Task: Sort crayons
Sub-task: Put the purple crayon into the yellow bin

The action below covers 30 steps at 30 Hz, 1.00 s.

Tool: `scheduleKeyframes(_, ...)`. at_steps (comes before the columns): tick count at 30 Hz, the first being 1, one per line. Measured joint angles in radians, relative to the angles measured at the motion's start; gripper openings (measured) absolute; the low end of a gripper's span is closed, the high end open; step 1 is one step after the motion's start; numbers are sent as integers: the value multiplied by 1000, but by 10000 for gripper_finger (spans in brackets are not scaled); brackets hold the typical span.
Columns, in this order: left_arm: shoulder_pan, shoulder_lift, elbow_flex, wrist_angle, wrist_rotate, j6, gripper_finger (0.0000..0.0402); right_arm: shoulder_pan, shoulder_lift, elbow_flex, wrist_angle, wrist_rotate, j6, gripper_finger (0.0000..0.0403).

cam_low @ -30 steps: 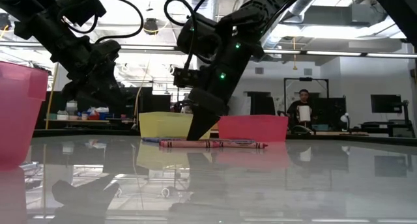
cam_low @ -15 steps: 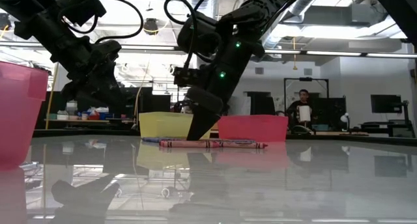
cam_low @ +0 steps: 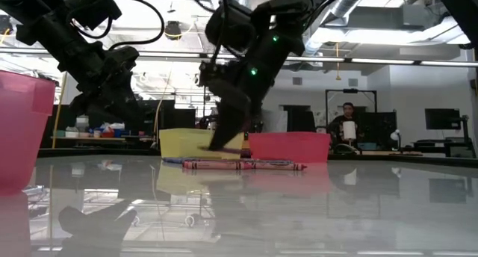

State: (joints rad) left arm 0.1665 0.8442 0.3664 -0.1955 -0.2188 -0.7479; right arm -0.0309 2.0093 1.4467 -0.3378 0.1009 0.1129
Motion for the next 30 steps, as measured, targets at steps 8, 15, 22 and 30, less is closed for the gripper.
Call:
scheduleKeyframes(8,0,0,0,-5,1,-1,133,-4,-25,-1,63,0,4,3)
scheduleKeyframes(15,0,0,0,-9,1,-5,133,-19,-58,0,157,0,-5,3)
scheduleKeyframes(22,0,0,0,-19,-4,-7,133,-68,-71,0,271,0,-6,3)
scheduleKeyframes(30,0,0,0,-20,-6,-10,133,-141,-75,1,525,-45,-8,3)
